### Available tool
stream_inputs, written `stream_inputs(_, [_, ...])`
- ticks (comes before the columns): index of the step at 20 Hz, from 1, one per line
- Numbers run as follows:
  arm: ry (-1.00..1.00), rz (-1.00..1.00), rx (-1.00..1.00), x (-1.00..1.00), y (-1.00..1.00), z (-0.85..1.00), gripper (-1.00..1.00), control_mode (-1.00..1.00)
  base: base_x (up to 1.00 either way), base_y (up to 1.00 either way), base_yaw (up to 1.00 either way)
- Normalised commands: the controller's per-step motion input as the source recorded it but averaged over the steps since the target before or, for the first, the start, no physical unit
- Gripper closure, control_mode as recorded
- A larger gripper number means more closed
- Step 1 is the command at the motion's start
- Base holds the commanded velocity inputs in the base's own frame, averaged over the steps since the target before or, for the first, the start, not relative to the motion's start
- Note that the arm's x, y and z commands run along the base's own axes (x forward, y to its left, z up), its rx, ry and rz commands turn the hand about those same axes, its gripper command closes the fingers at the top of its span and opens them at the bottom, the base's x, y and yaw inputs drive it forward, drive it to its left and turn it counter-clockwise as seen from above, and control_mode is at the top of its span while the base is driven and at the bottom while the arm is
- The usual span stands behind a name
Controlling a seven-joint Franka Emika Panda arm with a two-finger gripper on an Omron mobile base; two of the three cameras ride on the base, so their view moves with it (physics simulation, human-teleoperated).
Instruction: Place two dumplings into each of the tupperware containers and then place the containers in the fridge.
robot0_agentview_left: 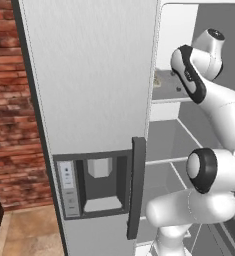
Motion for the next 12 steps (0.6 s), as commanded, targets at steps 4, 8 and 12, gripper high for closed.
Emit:
stream_inputs(4, [-0.24, 0.00, 0.00, -0.73, 0.11, 0.11, -1.00, -1.00, 0.00, 0.00, 0.00])
stream_inputs(8, [-0.07, -0.04, 0.00, -1.00, 0.22, 0.05, -1.00, -1.00, 0.00, 0.00, 0.00])
stream_inputs(12, [0.01, -0.13, 0.00, -1.00, 0.37, 0.12, -1.00, -1.00, 0.00, 0.00, 0.00])
